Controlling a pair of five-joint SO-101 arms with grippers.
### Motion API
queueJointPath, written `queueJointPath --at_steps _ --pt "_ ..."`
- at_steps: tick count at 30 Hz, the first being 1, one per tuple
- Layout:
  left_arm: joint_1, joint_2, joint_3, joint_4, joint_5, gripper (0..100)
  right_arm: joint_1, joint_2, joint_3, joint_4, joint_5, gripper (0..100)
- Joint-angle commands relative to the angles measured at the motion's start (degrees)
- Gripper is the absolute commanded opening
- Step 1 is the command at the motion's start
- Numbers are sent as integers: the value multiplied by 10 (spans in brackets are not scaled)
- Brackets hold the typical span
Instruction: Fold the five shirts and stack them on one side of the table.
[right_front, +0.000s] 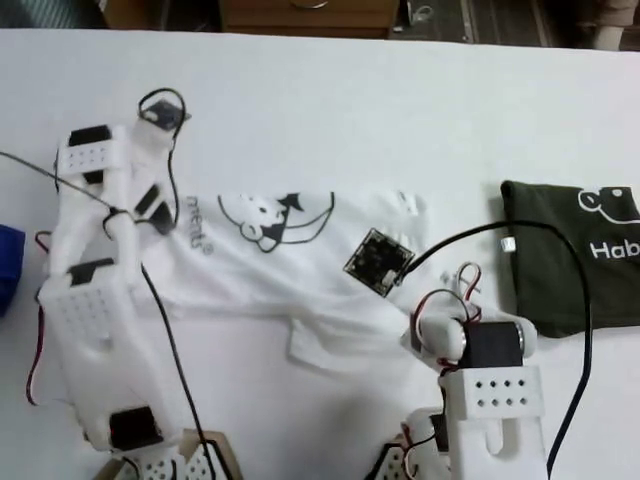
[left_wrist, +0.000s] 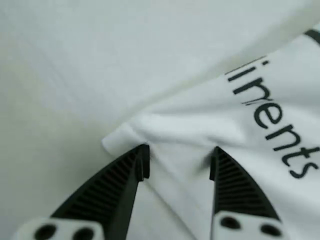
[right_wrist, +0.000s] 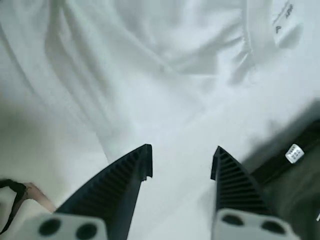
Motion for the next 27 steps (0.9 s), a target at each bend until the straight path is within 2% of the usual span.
queueJointPath --at_steps 1,4,7,11,15,18,22,27 --pt "10 62 -129 29 11 214 2 -11 -27 -44 -2 197" --pt "6 113 -227 78 9 214 4 3 -13 -182 -10 187" --pt "-1 150 -313 135 8 214 1 74 -11 -298 -65 171" --pt "-17 178 -411 195 7 214 -15 264 -102 -363 -112 170" --pt "-24 180 -489 259 8 214 -19 485 -280 -338 -166 170" --pt "-34 179 -512 260 10 214 -32 622 -405 -270 -177 170" --pt "-33 180 -492 260 11 214 -41 763 -539 -196 -179 170" --pt "-6 186 -446 258 25 214 -35 880 -644 -152 -180 170"
